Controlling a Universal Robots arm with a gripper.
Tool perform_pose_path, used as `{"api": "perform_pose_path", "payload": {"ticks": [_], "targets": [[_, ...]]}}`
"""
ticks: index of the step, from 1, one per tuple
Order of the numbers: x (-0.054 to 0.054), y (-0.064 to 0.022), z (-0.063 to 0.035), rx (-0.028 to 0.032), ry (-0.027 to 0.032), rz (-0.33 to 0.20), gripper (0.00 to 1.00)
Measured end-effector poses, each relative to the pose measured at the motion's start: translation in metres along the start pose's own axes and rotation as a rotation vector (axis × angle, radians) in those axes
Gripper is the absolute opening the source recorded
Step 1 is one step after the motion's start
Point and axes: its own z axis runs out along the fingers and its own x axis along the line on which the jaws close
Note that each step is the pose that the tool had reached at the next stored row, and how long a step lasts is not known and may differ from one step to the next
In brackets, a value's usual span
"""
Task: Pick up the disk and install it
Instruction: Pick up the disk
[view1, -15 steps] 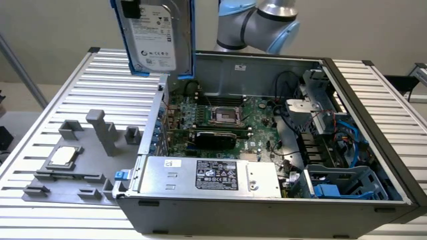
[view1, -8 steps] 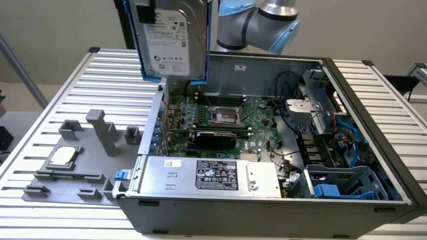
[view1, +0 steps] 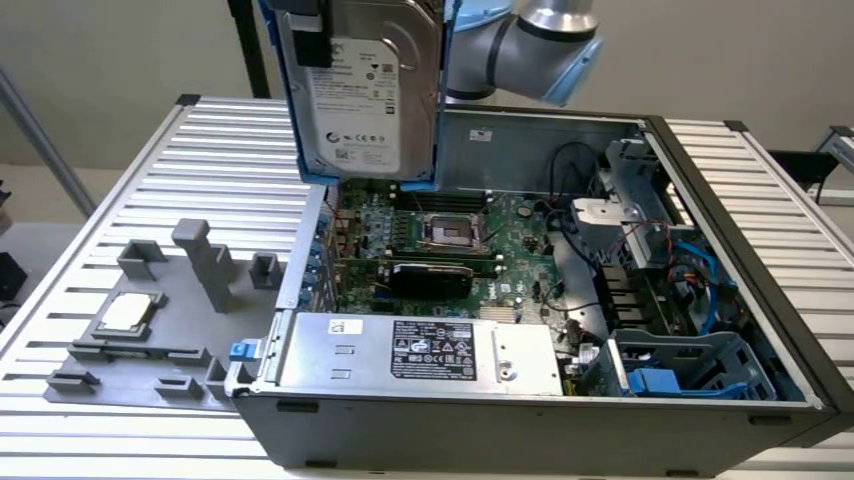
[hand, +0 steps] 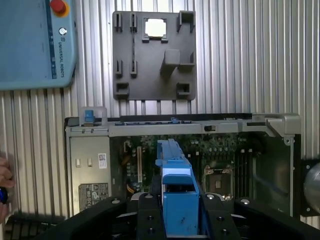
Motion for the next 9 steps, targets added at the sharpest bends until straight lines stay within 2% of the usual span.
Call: {"api": "perform_pose_path", "payload": {"ticks": [9], "targets": [[0.016, -0.0353, 0.003, 0.0001, -0.0001, 0.0, 0.33]]}}
